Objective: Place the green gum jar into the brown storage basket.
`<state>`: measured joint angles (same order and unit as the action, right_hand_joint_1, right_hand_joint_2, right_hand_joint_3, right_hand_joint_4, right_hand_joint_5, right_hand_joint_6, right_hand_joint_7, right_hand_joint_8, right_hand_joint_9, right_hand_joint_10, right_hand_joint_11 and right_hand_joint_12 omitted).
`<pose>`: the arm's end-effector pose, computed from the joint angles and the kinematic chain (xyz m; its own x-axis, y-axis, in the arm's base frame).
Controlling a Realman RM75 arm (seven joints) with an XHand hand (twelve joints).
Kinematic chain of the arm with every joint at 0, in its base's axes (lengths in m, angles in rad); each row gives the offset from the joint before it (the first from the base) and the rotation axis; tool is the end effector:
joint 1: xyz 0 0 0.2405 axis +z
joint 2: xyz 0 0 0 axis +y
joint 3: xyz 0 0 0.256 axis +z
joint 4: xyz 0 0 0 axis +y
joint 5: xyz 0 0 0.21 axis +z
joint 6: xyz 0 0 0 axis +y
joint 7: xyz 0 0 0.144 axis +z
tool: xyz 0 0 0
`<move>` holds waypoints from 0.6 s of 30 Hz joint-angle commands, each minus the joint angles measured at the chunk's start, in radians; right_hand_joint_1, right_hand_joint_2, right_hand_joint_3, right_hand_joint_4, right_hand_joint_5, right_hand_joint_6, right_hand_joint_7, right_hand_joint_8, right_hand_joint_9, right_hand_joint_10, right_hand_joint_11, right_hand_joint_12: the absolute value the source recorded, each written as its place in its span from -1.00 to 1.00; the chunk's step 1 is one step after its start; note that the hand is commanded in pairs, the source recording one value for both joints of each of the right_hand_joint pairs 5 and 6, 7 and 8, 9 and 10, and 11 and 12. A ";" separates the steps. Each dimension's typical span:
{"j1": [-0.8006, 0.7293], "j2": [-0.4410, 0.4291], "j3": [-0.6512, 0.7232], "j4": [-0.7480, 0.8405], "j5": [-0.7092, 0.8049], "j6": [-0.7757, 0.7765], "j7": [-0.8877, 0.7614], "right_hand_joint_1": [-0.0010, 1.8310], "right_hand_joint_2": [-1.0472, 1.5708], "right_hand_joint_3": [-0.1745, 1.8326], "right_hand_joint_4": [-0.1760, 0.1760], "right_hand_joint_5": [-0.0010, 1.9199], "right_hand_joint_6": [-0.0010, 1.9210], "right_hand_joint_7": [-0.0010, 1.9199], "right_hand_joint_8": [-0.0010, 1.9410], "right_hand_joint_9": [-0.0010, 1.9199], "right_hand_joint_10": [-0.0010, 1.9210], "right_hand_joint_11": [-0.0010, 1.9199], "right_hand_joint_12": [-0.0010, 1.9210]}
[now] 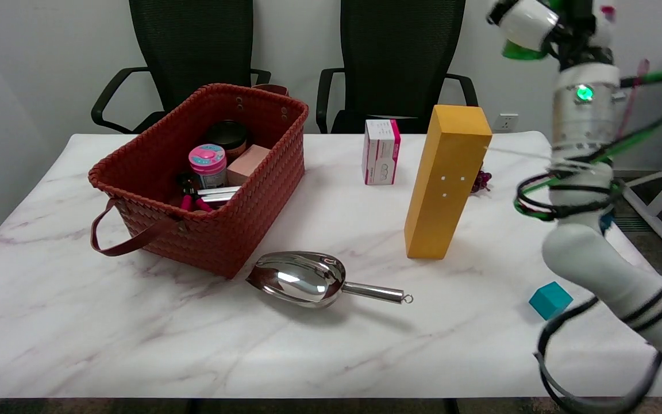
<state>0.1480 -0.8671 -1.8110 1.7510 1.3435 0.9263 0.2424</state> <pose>-0.0627 -0.3182 0.3862 0.2345 0.6170 0.7512 -0.6518 -0.4736 0.5924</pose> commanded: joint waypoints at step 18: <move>0.487 -0.381 -0.319 -0.228 0.003 -0.219 -0.369 0.29 1.00 0.57 0.00 0.31 0.31 0.63 0.61 0.63 0.62 0.57 0.57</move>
<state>0.5026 -1.0747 -2.0379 1.5883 1.3487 0.7782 0.0831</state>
